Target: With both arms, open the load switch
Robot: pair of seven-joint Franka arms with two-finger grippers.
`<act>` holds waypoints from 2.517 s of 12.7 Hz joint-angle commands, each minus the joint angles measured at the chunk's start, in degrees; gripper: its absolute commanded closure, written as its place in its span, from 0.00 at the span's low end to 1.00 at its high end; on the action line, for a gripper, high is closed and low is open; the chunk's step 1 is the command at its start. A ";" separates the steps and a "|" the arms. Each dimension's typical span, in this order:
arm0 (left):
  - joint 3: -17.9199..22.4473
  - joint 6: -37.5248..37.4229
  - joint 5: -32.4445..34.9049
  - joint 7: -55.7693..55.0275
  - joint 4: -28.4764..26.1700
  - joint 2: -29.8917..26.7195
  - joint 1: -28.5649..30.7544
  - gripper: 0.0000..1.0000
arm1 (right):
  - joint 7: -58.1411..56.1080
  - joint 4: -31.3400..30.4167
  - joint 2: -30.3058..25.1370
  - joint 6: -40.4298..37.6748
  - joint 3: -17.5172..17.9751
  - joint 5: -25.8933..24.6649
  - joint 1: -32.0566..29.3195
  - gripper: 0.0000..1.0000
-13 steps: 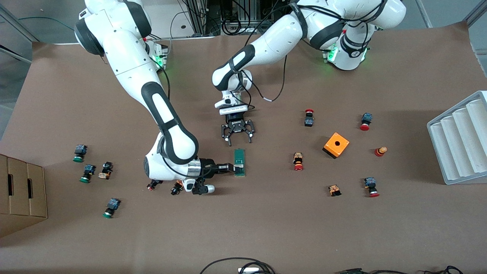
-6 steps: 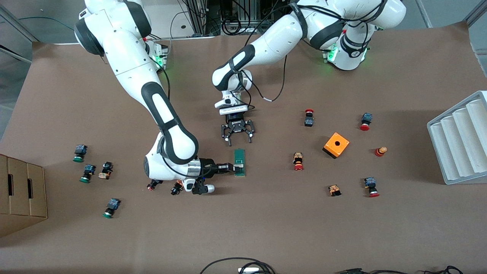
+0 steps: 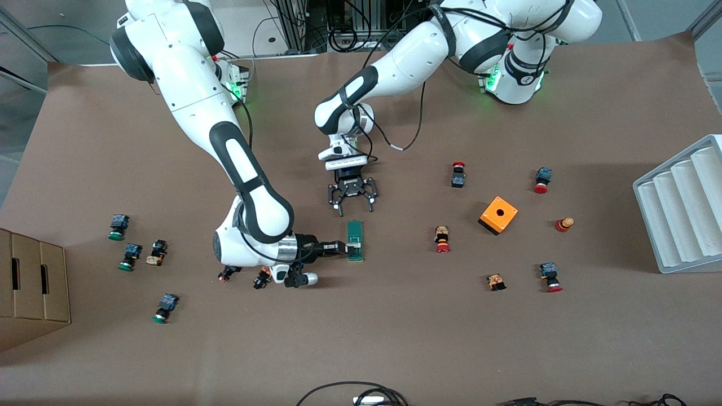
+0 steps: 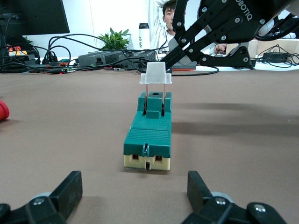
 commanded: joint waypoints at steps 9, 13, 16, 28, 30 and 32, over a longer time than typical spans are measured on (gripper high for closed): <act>0.17 0.92 0.01 0.15 2.40 2.88 -0.68 0.00 | -1.52 -3.96 -3.37 -0.87 -0.05 0.95 -0.11 1.00; 0.17 1.01 0.01 0.15 2.40 2.88 -0.68 0.00 | -1.61 -4.05 -3.37 -0.87 -0.05 0.95 -0.11 1.00; 0.17 1.01 0.01 0.15 2.40 2.88 -0.68 0.00 | -1.70 -4.05 -3.29 -0.79 0.04 0.95 0.07 1.00; 0.17 0.92 0.01 0.15 2.40 2.88 -0.68 0.00 | -2.66 -6.07 -4.08 -0.44 0.04 0.95 0.59 1.00; 0.17 0.92 0.01 0.15 2.40 2.88 -0.68 0.00 | -2.58 -6.15 -4.25 -0.44 0.04 0.86 0.59 1.00; 0.17 1.01 0.01 0.15 2.40 2.88 -0.68 0.00 | -2.58 -6.16 -4.34 -0.44 0.04 0.86 0.68 1.00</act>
